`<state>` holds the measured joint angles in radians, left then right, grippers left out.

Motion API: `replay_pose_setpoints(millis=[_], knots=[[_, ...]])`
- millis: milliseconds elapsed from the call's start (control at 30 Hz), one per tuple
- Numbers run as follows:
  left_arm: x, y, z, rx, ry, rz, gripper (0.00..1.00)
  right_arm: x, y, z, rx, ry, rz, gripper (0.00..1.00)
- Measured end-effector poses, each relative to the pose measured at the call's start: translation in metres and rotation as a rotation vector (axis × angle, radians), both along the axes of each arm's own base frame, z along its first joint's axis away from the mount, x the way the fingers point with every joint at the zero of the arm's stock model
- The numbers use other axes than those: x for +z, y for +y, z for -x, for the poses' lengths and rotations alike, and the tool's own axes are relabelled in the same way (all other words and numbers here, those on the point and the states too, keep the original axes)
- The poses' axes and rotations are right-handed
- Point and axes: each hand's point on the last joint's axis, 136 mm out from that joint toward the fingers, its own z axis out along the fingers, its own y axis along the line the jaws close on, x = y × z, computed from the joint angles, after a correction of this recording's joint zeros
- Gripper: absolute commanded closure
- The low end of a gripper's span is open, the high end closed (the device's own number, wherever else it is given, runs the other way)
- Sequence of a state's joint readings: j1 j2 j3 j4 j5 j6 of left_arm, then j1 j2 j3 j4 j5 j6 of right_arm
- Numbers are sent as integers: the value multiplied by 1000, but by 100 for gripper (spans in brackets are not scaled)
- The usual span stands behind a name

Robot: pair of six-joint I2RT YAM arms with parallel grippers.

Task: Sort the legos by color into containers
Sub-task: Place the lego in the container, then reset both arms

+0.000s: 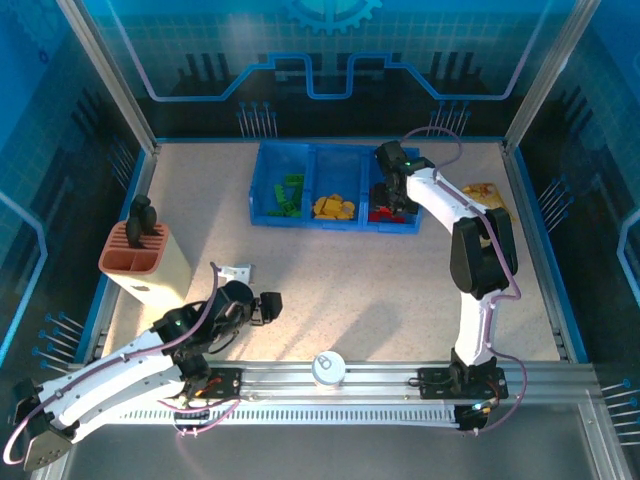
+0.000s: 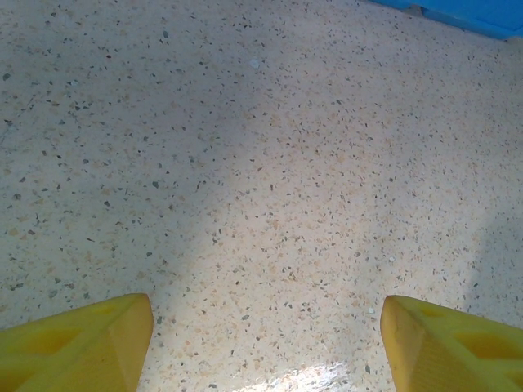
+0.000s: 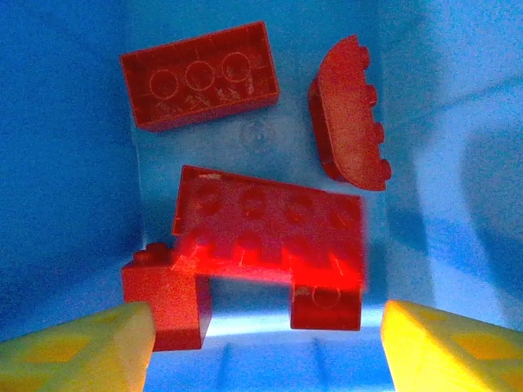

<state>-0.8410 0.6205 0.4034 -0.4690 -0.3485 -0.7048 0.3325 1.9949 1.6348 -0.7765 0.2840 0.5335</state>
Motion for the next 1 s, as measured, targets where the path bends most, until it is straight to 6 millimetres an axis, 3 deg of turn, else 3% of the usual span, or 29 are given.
replay_pose_setpoints(millis=[267, 367, 600, 1000], knots=[[0, 1, 0, 0, -2, -8, 25, 3, 0, 2, 9, 2, 2, 18], [4, 1, -1, 1, -9, -8, 25, 14, -1, 7, 14, -17, -6, 16], [19, 5, -7, 2, -55, -41, 19, 62, -2, 23, 41, -135, -53, 10], [75, 21, -30, 59, -246, -139, 4, 155, -8, 73, 174, -430, -86, 5]])
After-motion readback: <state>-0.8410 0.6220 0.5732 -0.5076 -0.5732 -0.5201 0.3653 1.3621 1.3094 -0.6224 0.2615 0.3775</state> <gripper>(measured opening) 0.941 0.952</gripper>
